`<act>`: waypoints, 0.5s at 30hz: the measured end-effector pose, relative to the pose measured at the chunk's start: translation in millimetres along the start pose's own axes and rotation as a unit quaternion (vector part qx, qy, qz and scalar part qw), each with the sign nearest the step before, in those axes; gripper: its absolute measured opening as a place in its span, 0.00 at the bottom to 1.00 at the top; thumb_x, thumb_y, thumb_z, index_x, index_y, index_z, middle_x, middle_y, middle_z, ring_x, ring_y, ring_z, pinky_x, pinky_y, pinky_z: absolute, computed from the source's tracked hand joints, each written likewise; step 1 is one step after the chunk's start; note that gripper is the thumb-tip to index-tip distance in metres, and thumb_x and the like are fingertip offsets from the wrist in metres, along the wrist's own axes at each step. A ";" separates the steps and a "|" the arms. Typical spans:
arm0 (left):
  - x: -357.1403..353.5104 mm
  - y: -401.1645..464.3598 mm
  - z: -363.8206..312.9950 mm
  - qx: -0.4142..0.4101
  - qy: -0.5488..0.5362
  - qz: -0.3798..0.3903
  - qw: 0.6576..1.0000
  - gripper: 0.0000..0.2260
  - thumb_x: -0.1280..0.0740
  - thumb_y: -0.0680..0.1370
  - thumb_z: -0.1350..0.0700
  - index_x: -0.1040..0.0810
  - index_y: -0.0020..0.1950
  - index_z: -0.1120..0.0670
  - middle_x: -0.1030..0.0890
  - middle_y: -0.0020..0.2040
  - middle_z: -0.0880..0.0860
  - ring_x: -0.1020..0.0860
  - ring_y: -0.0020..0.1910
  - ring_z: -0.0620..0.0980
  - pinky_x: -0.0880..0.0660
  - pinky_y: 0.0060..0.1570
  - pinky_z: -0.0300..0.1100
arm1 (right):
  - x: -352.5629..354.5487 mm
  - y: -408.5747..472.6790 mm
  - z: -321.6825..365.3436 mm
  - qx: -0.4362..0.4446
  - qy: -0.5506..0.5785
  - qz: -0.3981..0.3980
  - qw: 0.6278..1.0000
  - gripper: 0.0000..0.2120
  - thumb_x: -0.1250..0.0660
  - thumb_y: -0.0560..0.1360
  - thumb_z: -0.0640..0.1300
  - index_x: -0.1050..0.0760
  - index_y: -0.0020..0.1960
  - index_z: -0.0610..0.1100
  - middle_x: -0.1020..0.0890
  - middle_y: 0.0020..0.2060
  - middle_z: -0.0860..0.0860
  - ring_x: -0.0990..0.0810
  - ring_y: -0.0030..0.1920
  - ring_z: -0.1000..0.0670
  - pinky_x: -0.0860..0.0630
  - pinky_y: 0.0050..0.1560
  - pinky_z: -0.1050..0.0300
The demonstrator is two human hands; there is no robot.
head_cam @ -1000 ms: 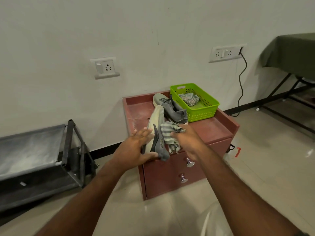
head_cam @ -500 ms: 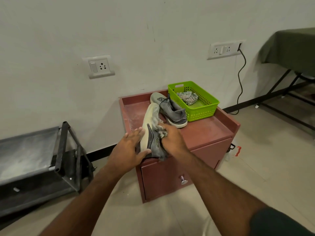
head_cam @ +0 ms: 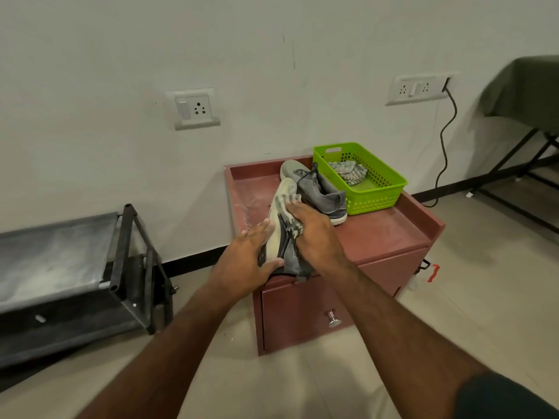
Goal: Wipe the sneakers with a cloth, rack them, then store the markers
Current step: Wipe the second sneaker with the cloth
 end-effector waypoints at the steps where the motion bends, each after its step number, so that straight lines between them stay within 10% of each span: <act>1: 0.5 0.1 1.7 0.002 0.004 -0.001 1.000 0.37 0.27 0.76 0.44 0.39 0.80 0.51 0.38 0.79 0.48 0.38 0.78 0.47 0.47 0.77 0.41 | -2.5 -1.1 4.6 0.023 -0.010 0.026 0.999 0.31 0.39 0.67 0.25 0.25 0.69 0.41 0.24 0.69 0.44 0.29 0.71 0.46 0.37 0.74 0.56; 12: 10.2 -8.5 4.7 0.094 0.024 0.031 0.995 0.38 0.30 0.73 0.36 0.42 0.80 0.41 0.36 0.79 0.44 0.31 0.71 0.56 0.33 0.71 0.54 | 27.9 -52.5 23.2 -0.032 -0.003 0.188 0.982 0.23 0.35 0.71 0.32 0.17 0.60 0.51 0.16 0.58 0.53 0.19 0.59 0.54 0.25 0.62 0.60; 15: 13.3 -8.0 -4.9 0.077 0.033 0.029 0.996 0.39 0.29 0.74 0.38 0.42 0.80 0.45 0.38 0.79 0.46 0.35 0.75 0.51 0.36 0.74 0.52 | 45.4 -49.3 13.3 -0.081 0.081 0.056 0.992 0.20 0.31 0.71 0.39 0.18 0.61 0.52 0.16 0.56 0.56 0.19 0.57 0.58 0.24 0.60 0.60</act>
Point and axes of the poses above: each hand's wrist, its own y-axis towards the middle knuckle, its own x-axis out of the back of the hand, z = x × y, the point moved 3 cm from there along y, towards the middle knuckle
